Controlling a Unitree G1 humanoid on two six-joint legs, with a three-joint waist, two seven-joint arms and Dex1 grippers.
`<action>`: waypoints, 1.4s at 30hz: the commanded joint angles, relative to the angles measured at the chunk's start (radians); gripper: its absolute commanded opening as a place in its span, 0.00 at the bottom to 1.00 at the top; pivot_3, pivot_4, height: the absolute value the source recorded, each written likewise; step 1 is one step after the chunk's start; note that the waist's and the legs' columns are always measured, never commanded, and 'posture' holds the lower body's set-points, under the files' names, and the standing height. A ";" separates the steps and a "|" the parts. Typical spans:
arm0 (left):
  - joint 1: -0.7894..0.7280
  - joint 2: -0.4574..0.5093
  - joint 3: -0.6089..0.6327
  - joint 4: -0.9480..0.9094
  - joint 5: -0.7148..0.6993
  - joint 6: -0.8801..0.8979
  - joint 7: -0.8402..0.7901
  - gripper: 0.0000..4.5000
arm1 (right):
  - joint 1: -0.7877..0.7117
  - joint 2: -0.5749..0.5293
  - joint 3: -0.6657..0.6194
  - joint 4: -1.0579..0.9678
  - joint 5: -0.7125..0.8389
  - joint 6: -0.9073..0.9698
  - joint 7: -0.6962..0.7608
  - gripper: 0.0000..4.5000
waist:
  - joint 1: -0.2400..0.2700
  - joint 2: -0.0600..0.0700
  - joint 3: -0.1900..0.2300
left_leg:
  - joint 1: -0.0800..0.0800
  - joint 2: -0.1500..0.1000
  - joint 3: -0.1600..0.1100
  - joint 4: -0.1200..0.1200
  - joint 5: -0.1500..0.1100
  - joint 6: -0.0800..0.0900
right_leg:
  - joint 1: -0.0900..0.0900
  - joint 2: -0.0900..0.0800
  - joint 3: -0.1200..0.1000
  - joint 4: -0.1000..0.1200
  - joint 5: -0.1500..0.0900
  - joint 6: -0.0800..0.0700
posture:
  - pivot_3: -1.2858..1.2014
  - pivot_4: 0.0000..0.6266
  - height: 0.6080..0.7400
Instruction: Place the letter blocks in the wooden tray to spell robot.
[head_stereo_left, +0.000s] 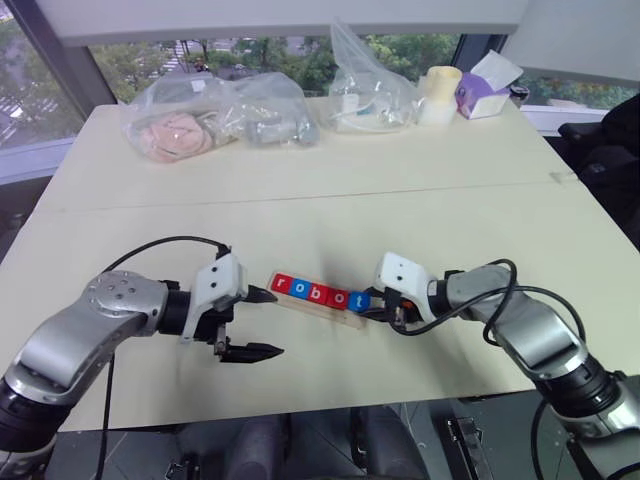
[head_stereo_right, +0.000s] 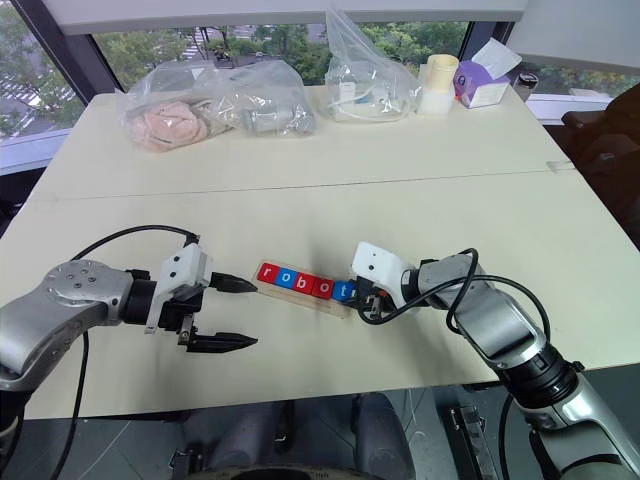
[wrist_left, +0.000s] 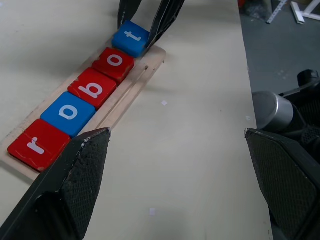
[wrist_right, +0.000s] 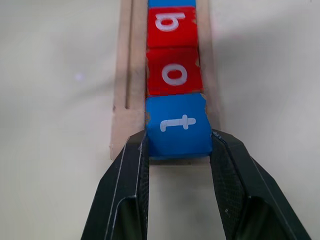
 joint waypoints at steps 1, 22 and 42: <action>-0.005 0.000 -0.001 -0.024 0.007 -0.001 0.008 1.00 | -0.028 0.009 0.005 0.005 -0.015 -0.016 -0.015 0.25 | -0.001 0.000 0.000 | 0.000 0.000 0.000 0.000 0.000 0.000 | 0.000 0.000 0.000 0.000 0.000 0.000 | 0.52 0.24 1.00; 0.003 -0.009 -0.011 -0.007 0.052 -0.024 0.022 1.00 | -0.045 0.070 0.010 -0.006 0.036 0.037 -0.020 0.25 | -0.001 0.000 0.000 | 0.000 0.000 0.000 0.000 0.000 0.000 | 0.000 0.001 0.000 0.000 0.000 0.000 | 0.52 0.24 1.00; -0.006 -0.023 0.011 0.032 0.071 -0.042 0.027 1.00 | -0.080 0.111 -0.090 0.008 0.051 0.019 -0.107 0.99 | 0.000 0.000 0.000 | 0.000 0.000 0.000 0.000 0.000 0.000 | 0.000 0.001 0.000 0.001 0.000 0.000 | 0.52 0.24 1.00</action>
